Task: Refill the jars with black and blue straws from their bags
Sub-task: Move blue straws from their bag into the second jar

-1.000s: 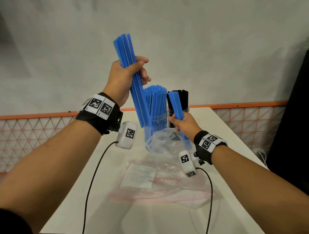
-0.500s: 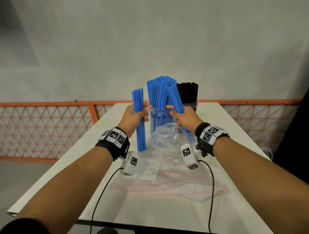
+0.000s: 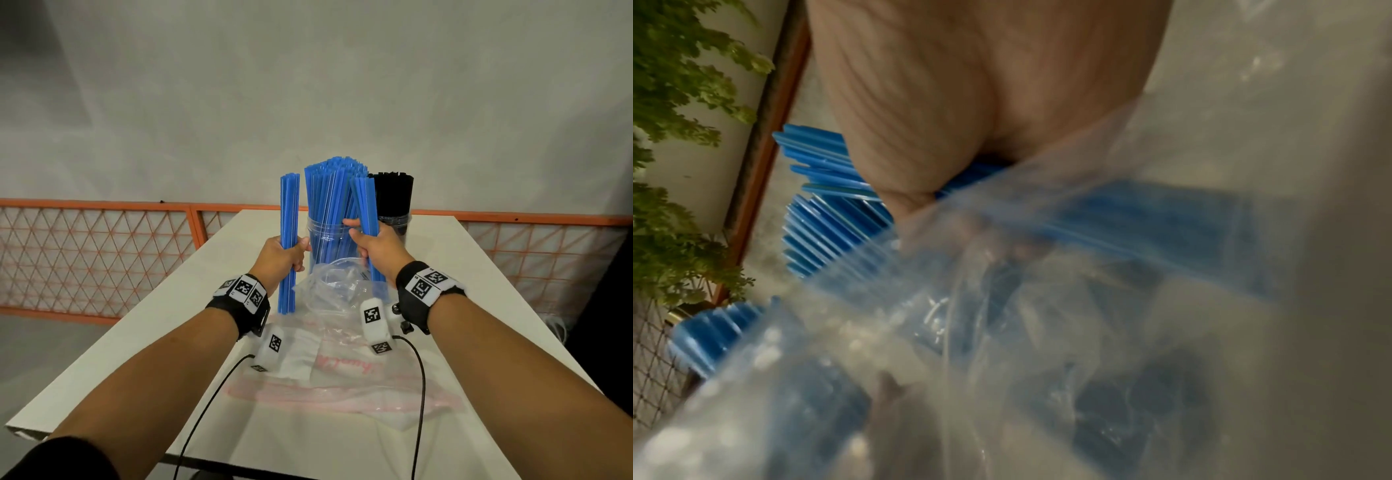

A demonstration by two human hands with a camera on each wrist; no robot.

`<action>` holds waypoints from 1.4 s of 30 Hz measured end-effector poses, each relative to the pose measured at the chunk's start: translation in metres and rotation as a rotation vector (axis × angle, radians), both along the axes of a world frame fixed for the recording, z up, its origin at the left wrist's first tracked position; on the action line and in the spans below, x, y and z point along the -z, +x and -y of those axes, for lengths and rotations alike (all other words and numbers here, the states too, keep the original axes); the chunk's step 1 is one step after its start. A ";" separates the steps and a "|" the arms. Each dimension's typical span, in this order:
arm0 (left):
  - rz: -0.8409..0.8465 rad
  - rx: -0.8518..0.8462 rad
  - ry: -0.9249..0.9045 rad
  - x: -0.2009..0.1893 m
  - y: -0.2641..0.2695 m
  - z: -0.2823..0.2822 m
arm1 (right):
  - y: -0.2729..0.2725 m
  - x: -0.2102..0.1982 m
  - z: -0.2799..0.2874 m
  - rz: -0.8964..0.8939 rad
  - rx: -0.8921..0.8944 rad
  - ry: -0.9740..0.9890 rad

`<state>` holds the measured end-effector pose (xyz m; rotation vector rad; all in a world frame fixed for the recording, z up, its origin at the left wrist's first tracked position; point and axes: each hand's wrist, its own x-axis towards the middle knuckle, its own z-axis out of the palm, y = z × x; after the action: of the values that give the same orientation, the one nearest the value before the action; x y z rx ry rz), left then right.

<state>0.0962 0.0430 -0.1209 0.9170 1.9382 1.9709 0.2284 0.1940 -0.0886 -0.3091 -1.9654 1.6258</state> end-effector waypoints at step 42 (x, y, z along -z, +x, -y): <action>-0.579 -0.372 0.156 -0.113 0.022 -0.073 | -0.029 -0.011 -0.002 -0.117 0.105 -0.076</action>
<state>0.1179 0.1156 -0.0082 1.3756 2.4328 2.2672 0.1997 0.1961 -0.0776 -0.3325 -1.7745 1.6165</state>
